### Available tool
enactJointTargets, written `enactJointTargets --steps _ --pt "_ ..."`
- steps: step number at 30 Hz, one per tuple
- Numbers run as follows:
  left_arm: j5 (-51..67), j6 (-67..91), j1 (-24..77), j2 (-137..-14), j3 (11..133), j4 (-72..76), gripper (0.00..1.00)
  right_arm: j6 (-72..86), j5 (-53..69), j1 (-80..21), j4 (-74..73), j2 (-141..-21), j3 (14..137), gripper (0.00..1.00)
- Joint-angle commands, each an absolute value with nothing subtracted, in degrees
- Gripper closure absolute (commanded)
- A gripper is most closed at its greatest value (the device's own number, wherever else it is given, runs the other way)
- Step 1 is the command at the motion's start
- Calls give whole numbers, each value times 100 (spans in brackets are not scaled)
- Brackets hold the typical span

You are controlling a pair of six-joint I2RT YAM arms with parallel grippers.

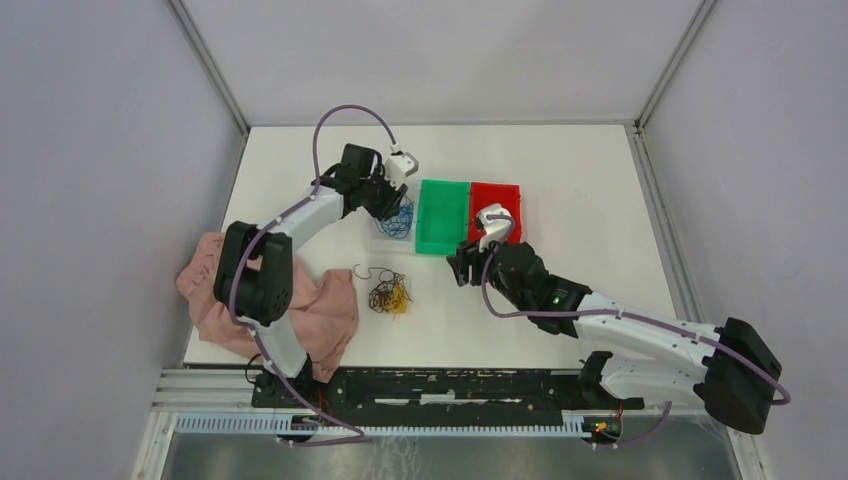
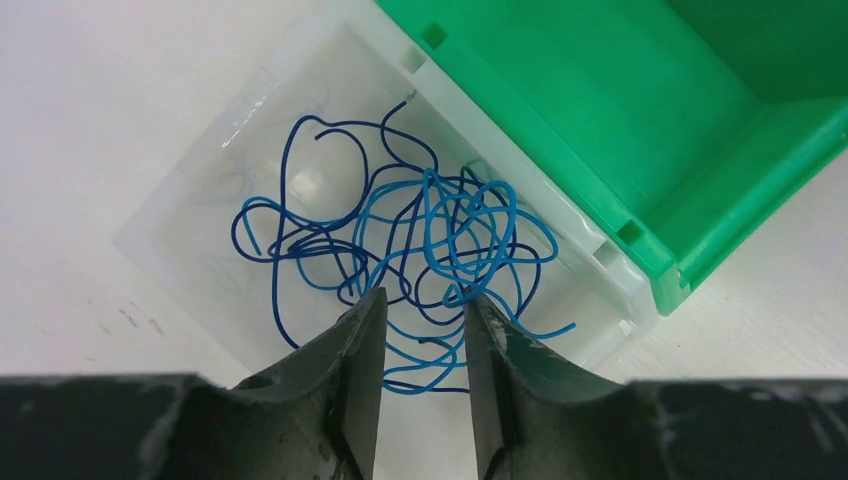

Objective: Untangle the cables

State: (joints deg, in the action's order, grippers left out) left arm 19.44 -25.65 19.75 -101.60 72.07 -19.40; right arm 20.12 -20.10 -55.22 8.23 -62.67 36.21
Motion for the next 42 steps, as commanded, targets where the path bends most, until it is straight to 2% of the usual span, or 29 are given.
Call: enactJointTargets --steps 1,13,19,20,26,27,31,37,42 --pt "1679 -2568 2003 -10270 7443 -1108 64 1995 -1994 -5483 986 -6323 3902 36" --pt "1300 -2557 2047 -10734 6970 -290 73 1977 -1794 -5432 1035 -6579 3994 39" --pt "1180 -2601 2056 -10728 6979 -296 73 1991 -1727 -5431 989 -6548 4017 41" --pt "1206 -2600 2057 -10674 7017 -377 70 1990 -1709 -5439 993 -6532 4024 40" --pt "1993 -2582 2031 -9956 7686 -2003 32 1879 -1392 -5432 892 -6399 4119 32" --pt "2137 -2544 2015 -9818 7792 -2270 22 1866 -1296 -5437 868 -6403 4138 31" --pt "2603 -2481 1976 -9131 7958 -3083 0 1971 -789 -5437 852 -6549 4199 30" --pt "2823 -2683 1883 -8272 7672 -4023 1 2133 36 -5507 1046 -7281 4387 29" --pt "3088 -2915 1708 -7563 6885 -4336 1 2035 581 -5577 997 -8399 5043 31"
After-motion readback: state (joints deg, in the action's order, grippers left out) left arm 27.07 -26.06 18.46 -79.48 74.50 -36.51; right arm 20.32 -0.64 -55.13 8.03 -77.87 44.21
